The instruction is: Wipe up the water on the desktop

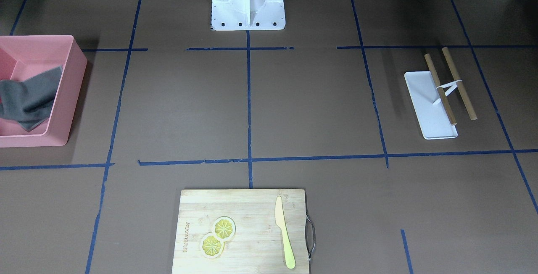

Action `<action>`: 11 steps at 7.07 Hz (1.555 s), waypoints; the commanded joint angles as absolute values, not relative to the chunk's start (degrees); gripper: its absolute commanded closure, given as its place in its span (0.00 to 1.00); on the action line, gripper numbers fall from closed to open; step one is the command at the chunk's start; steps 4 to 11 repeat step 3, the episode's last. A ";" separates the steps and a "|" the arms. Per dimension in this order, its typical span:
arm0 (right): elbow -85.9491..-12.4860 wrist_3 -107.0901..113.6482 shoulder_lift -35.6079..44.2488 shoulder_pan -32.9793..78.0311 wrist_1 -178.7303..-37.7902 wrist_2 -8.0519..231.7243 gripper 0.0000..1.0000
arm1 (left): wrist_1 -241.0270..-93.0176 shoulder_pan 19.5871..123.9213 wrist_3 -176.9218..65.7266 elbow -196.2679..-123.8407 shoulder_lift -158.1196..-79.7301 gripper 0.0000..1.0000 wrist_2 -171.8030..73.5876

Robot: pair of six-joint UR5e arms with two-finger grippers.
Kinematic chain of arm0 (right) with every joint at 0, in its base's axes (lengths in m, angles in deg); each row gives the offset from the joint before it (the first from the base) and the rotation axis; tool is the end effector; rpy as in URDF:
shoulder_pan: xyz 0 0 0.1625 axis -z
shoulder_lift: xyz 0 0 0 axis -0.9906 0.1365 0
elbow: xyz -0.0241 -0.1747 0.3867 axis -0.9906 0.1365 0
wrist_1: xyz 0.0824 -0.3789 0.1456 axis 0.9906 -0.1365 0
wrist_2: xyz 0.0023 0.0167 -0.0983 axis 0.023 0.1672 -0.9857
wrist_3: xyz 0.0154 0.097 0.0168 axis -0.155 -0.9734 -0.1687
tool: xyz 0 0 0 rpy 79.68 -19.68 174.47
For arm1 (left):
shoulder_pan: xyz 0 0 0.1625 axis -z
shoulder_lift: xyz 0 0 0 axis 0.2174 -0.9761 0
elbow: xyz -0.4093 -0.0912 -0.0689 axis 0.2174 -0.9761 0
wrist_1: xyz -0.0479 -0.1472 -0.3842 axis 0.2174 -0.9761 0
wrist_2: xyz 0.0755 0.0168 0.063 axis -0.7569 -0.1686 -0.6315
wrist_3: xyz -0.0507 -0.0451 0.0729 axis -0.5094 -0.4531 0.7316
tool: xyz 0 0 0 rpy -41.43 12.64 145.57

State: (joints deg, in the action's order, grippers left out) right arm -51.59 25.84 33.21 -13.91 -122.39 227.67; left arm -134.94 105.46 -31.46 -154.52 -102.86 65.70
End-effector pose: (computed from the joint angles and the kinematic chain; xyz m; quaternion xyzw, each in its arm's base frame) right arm 0.1025 -0.4132 0.6788 0.0098 -0.4145 0.0155 0.9099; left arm -0.0870 -0.5054 0.6739 -0.0124 0.3964 0.0286 0.9175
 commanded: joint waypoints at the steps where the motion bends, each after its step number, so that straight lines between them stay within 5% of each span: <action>1: -51.67 25.84 33.21 -13.91 -122.39 227.68 0.00 | -134.94 105.46 -31.46 -154.51 -103.02 0.00 65.77; 11: -51.67 25.84 33.30 -13.91 -122.39 227.68 0.00 | -135.03 105.46 -31.20 -154.51 -102.93 0.00 65.77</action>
